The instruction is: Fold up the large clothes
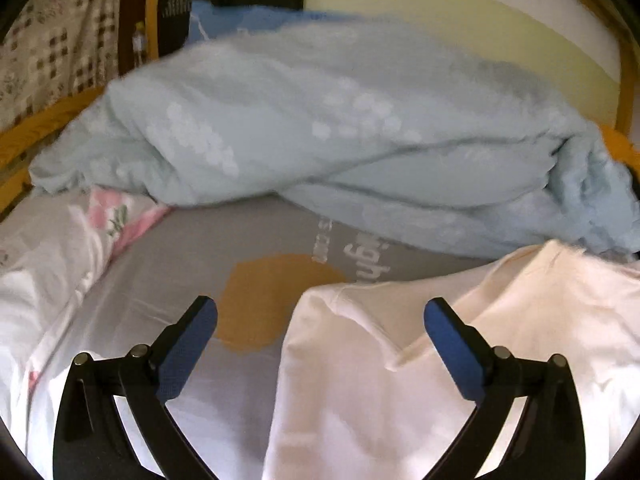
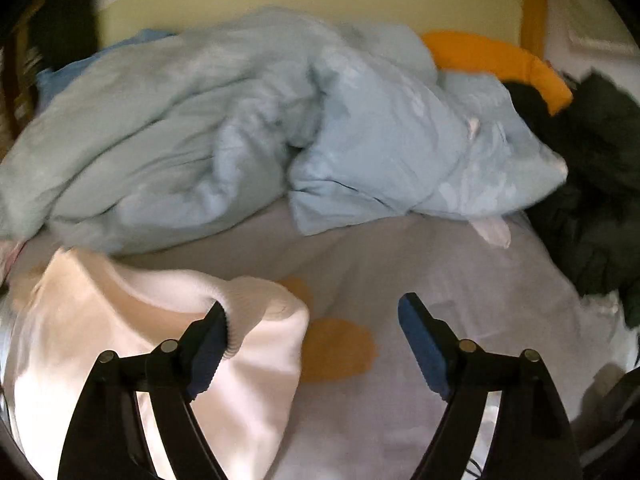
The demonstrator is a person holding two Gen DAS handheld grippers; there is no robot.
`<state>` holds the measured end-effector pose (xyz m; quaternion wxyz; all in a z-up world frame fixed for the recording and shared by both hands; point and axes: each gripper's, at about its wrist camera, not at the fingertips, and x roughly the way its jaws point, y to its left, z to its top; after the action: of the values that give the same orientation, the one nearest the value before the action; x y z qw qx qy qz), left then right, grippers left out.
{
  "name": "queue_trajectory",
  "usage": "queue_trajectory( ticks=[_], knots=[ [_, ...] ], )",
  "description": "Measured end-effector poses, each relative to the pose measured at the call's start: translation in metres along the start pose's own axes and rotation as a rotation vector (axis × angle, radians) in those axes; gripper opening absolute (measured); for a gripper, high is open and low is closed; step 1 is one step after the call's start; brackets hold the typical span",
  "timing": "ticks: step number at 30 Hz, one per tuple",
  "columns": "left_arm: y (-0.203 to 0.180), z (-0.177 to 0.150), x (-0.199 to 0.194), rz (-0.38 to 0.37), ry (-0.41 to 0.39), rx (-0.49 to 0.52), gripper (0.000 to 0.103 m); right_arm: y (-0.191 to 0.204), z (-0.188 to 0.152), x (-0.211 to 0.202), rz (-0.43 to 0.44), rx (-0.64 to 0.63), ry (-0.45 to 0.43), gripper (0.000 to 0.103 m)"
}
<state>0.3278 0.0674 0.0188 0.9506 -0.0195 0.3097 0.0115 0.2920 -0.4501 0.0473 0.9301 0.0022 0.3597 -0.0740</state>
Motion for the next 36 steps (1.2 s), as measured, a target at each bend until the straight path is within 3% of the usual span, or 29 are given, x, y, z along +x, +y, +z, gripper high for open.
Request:
queue_trajectory(
  ticks=[4, 8, 9, 13, 15, 18, 20, 22, 27, 29, 30, 31, 33, 34, 36],
  knots=[
    [-0.001, 0.011, -0.043, 0.018, -0.064, 0.024, 0.103, 0.018, 0.012, -0.046, -0.098, -0.052, -0.094, 0.084],
    [-0.009, 0.019, -0.066, 0.014, -0.042, 0.044, 0.103, 0.018, 0.036, -0.054, -0.028, 0.016, 0.005, 0.084],
    [-0.011, 0.018, -0.07, -0.007, -0.029, 0.059, 0.103, 0.014, 0.036, -0.063, -0.027, 0.049, -0.009, 0.084],
    [-0.028, -0.006, -0.053, -0.116, 0.153, 0.162, 0.103, -0.005, 0.028, -0.1, 0.056, 0.057, -0.041, 0.084],
    [-0.038, -0.023, -0.037, -0.104, 0.192, 0.208, 0.103, -0.01, 0.022, -0.106, 0.127, -0.017, 0.042, 0.084],
    [-0.051, -0.045, -0.002, -0.167, 0.291, 0.195, 0.098, -0.014, 0.005, -0.085, 0.144, -0.066, 0.214, 0.084],
    [-0.055, -0.053, 0.023, -0.196, 0.359, 0.092, 0.088, -0.017, -0.009, -0.062, 0.164, -0.029, 0.302, 0.084],
    [-0.062, -0.057, 0.045, -0.236, 0.386, 0.022, 0.087, -0.011, -0.022, -0.033, 0.204, -0.002, 0.358, 0.079],
    [-0.099, -0.057, 0.082, -0.06, 0.34, 0.158, 0.087, 0.04, -0.054, 0.058, 0.2, -0.132, 0.507, 0.072],
    [-0.106, -0.046, 0.101, -0.033, 0.31, 0.211, 0.093, 0.048, -0.061, 0.085, 0.217, -0.125, 0.564, 0.071],
    [-0.112, -0.038, 0.113, -0.001, 0.299, 0.296, 0.098, 0.046, -0.061, 0.101, 0.242, -0.079, 0.588, 0.071],
    [-0.116, -0.03, 0.121, 0.034, 0.289, 0.37, 0.103, 0.043, -0.057, 0.113, 0.24, -0.036, 0.589, 0.071],
    [-0.124, -0.016, 0.125, 0.036, 0.293, 0.447, 0.103, 0.025, -0.038, 0.127, 0.135, 0.061, 0.499, 0.071],
    [-0.127, -0.012, 0.123, 0.038, 0.3, 0.462, 0.103, 0.019, -0.027, 0.123, 0.062, 0.062, 0.408, 0.071],
    [-0.128, -0.005, 0.102, 0.051, 0.218, 0.491, 0.103, 0.006, -0.001, 0.097, -0.121, 0.059, 0.158, 0.07]
  ],
)
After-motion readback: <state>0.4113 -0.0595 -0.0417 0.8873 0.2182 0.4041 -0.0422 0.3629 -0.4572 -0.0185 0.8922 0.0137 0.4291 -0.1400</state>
